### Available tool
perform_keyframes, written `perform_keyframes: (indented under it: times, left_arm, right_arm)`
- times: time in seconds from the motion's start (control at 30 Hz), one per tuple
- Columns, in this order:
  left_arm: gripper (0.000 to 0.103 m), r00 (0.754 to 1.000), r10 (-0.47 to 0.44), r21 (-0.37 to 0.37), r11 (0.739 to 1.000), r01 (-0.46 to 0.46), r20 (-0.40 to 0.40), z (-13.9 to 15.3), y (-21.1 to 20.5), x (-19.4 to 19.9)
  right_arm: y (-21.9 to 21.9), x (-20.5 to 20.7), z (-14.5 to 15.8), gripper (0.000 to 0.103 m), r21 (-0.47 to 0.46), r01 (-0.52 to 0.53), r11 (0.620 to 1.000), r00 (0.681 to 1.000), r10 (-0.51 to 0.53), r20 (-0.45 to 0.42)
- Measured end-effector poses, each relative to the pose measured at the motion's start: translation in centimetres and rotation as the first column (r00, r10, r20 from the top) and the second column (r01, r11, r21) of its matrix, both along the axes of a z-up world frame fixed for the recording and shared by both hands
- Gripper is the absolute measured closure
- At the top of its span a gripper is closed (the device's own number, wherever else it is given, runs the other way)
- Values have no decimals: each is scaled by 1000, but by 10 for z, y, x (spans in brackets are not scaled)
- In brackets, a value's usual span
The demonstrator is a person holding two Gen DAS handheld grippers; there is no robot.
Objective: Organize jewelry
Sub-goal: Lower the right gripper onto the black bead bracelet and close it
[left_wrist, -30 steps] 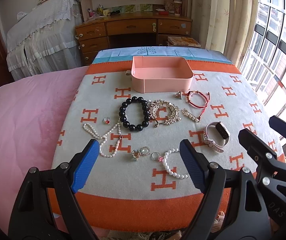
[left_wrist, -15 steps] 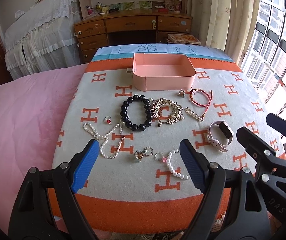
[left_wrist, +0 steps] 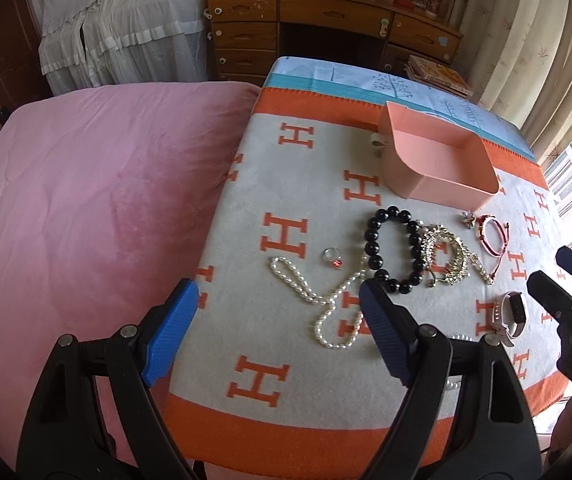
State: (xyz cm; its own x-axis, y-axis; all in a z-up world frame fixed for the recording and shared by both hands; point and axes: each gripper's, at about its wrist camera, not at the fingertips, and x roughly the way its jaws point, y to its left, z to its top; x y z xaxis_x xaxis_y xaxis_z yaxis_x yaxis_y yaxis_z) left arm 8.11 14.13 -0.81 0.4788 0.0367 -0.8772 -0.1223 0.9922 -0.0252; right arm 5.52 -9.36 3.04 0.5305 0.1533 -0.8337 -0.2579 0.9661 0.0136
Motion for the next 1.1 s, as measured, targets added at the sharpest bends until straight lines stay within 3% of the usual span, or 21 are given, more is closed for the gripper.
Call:
perform_keyframes:
  times: [0.07,0.27,0.37,0.5,0.73,0.87,1.1]
  left_arm:
    - [22,1000,1,-8,1000,-2,-31,-5,11,7]
    - [23,987,11,-92,995,-25,-158,-37,27,30]
    - [36,976,5,-116,993,-32,-220,-56,26,38]
    - [36,969,1,-139,990,-36,-248,-70,24,41]
    - [36,968,-9,-135,991,-26,-251,-73,23,38]
    - [36,967,-10,-137,990,-25,-253,-74,24,37]
    - [36,967,-26,-133,991,-9,-254,-75,22,35]
  right_arm:
    - [12,19,-1,34,7,-37,999,999,37,-33]
    - [47,77,-26,48,69,-89,994,975,101,-197]
    - [59,102,-49,56,96,-86,992,954,109,-280]
    - [68,128,-81,60,114,-65,991,927,103,-362]
    - [80,156,-119,61,101,-33,994,908,72,-413]
    - [86,159,-129,72,97,-37,995,892,77,-445]
    - [104,165,-143,73,37,-57,998,895,68,-442]
